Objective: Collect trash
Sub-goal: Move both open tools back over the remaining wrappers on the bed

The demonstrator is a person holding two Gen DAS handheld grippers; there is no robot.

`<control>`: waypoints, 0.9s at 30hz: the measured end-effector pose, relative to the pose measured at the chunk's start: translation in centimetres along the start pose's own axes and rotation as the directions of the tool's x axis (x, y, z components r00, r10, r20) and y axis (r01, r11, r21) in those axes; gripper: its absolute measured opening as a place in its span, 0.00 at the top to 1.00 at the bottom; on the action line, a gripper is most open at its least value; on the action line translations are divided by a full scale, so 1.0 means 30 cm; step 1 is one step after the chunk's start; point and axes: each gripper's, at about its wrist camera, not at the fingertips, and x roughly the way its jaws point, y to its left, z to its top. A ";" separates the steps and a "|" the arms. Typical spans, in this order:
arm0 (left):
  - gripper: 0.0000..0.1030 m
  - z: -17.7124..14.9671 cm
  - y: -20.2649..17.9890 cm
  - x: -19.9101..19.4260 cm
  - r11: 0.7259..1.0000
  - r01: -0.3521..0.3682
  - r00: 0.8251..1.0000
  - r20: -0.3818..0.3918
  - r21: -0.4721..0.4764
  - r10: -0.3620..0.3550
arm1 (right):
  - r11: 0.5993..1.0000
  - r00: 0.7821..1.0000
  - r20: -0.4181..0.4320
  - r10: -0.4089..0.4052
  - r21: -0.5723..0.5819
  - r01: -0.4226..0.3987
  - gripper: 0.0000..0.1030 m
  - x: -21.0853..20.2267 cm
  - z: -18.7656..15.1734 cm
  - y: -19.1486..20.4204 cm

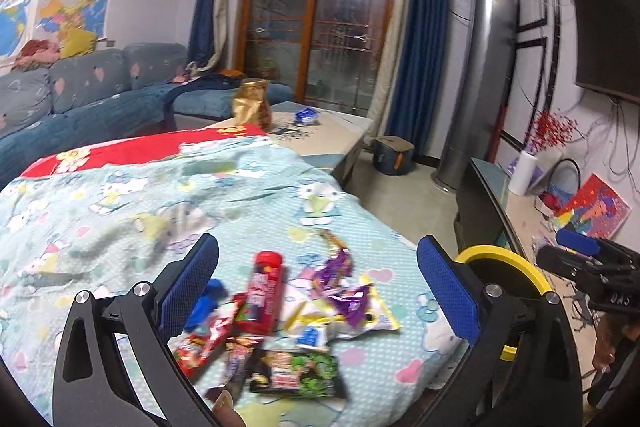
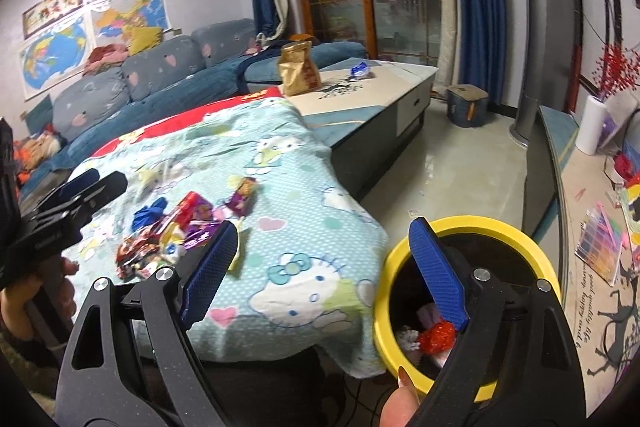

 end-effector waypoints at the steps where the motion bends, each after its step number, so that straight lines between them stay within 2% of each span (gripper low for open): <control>1: 0.06 0.002 0.017 -0.001 1.000 -0.010 1.000 0.001 -0.009 0.010 | 1.000 1.000 -0.001 0.008 -0.010 -0.008 0.23 0.002 0.000 0.016; 12: 0.06 0.002 0.188 -0.036 0.989 -0.112 0.994 -0.005 -0.101 0.112 | 0.992 0.996 -0.041 0.084 -0.086 -0.088 0.23 0.023 -0.016 0.145; 27: 0.06 -0.033 0.368 -0.058 0.970 -0.183 0.982 -0.063 -0.157 0.175 | 0.962 0.976 -0.116 0.184 -0.184 -0.203 0.23 0.070 -0.055 0.344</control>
